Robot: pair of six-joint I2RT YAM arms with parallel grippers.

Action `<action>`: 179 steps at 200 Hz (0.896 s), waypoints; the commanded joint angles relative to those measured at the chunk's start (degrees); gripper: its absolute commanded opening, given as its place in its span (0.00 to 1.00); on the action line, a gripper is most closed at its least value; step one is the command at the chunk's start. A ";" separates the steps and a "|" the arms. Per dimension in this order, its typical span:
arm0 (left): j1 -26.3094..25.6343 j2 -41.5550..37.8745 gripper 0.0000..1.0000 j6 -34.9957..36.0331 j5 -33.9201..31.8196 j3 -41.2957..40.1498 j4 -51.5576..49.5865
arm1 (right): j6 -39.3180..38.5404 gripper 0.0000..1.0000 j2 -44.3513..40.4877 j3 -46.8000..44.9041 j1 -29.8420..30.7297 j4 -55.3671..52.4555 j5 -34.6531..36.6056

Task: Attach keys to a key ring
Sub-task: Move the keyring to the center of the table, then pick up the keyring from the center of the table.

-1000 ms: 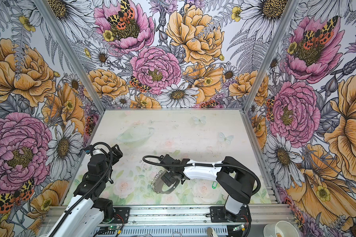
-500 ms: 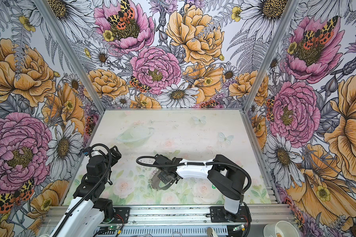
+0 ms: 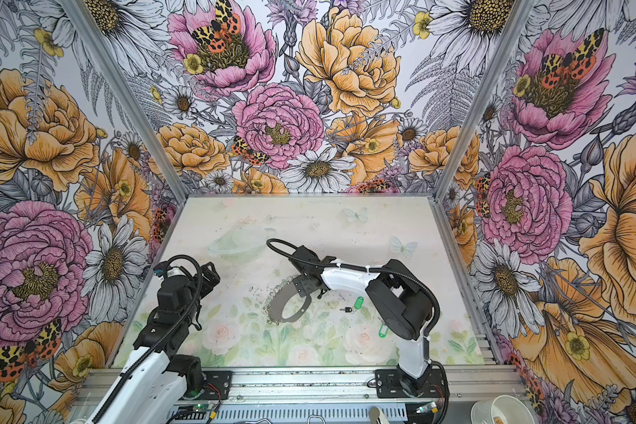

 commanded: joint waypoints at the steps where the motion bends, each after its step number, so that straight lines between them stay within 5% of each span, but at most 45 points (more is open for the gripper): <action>1: 0.44 3.18 0.99 0.49 6.31 1.18 2.65 | -0.58 0.96 -5.53 -0.39 0.73 0.24 -4.65; 37: -0.53 8.44 0.99 0.70 9.46 3.13 3.55 | -3.56 0.92 -12.55 -4.59 2.45 0.15 -7.64; 73: -2.06 8.40 0.99 -0.04 5.64 3.02 2.54 | -6.80 0.86 -13.65 -6.57 8.45 -0.03 -8.72; 125: -1.68 1.33 0.99 -1.40 -2.17 2.27 -1.63 | 3.20 0.63 -9.86 -3.21 14.41 0.11 -13.70; 179: -0.63 -1.46 0.99 -1.59 -2.79 1.65 -2.68 | 9.93 0.49 -4.82 -0.41 17.76 0.17 -16.03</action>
